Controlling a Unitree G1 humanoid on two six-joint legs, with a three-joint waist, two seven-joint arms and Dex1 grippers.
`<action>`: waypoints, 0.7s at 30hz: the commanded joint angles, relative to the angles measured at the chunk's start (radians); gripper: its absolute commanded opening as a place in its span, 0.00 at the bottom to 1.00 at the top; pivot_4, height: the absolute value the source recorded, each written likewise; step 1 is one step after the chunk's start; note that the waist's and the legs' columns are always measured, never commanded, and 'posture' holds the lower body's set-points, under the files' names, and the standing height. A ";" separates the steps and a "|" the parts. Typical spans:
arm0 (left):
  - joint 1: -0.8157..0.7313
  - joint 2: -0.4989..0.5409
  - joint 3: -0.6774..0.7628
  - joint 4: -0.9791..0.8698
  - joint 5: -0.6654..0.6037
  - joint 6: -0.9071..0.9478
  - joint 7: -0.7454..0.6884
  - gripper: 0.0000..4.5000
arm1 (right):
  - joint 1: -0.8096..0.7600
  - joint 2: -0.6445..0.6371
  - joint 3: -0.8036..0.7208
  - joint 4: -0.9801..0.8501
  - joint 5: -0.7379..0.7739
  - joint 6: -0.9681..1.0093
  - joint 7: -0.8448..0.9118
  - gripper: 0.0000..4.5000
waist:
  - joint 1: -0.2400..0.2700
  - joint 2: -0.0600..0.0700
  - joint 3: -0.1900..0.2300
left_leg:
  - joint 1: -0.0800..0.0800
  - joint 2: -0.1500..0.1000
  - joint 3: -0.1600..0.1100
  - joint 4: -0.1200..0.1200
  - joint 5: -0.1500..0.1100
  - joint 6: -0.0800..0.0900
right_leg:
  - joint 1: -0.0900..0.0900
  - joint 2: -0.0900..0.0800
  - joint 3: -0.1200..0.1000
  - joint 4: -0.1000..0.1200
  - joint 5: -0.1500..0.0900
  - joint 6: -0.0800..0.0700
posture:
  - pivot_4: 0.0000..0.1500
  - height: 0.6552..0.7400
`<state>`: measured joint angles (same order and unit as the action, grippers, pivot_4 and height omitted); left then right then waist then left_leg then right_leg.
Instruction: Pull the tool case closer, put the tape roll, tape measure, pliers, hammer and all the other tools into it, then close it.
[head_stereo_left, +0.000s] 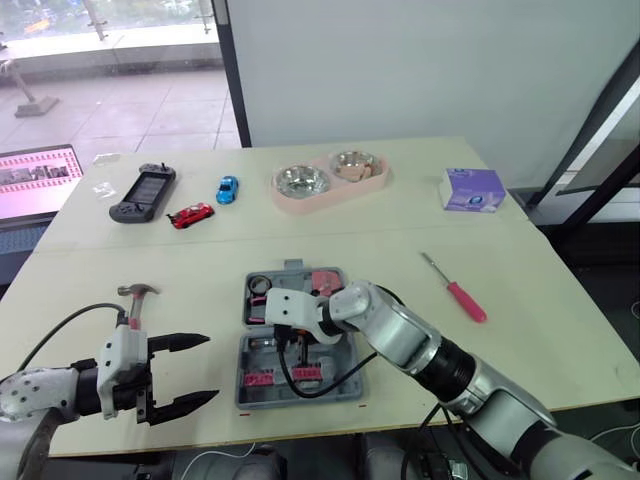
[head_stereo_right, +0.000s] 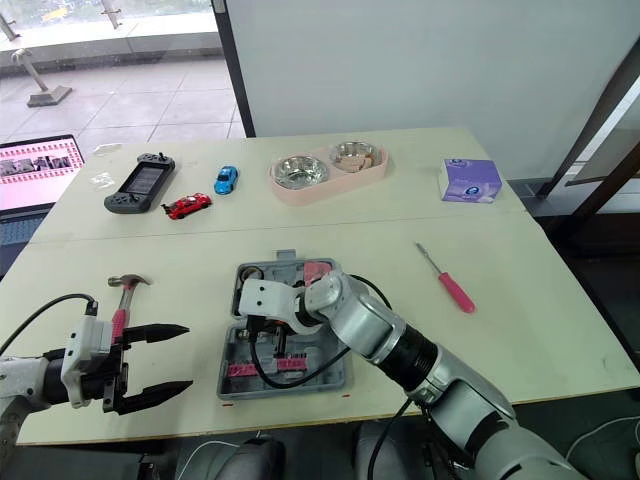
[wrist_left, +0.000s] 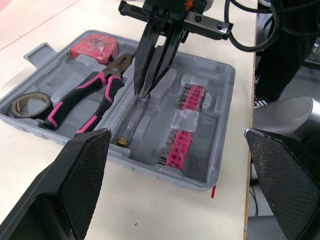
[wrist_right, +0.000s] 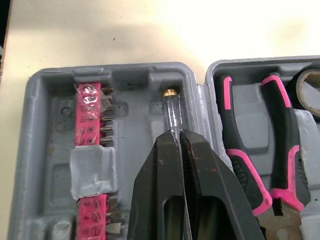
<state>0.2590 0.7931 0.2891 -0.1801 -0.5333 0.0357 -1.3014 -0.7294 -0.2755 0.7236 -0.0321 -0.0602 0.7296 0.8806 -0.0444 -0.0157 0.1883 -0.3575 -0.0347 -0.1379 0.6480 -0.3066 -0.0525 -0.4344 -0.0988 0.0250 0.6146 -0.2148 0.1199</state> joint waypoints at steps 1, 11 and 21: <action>-0.002 0.011 0.024 -0.017 -0.011 -0.002 0.001 1.00 | 0.004 0.012 -0.020 0.005 -0.008 -0.019 -0.013 0.02 | 0.000 0.000 0.000 | 0.000 0.000 0.000 0.000 0.000 0.000 | 0.000 0.000 0.000 0.000 0.000 0.000 | 1.00 0.95; 0.010 0.012 0.031 -0.022 -0.011 -0.004 0.000 1.00 | 0.040 0.005 0.011 0.103 -0.046 -0.025 -0.026 0.02 | -0.001 0.000 0.000 | 0.000 0.000 0.000 0.000 0.000 0.000 | 0.000 0.000 0.000 0.000 0.000 0.000 | 1.00 0.95; 0.017 0.017 0.035 -0.027 -0.010 -0.002 0.000 1.00 | 0.075 0.019 0.018 0.143 -0.049 0.008 -0.012 0.02 | -0.001 0.000 -0.002 | 0.003 0.000 0.000 0.000 0.000 0.000 | 0.003 0.000 0.000 0.000 0.000 0.000 | 1.00 0.95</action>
<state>0.2716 0.7944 0.2920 -0.1803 -0.5332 0.0356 -1.3026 -0.6851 -0.2604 0.7185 0.0751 -0.1023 0.7125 0.8627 -0.0453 -0.0156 0.1864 -0.3541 -0.0347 -0.1379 0.6478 -0.3066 -0.0525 -0.4313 -0.0987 0.0250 0.6147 -0.2149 0.1198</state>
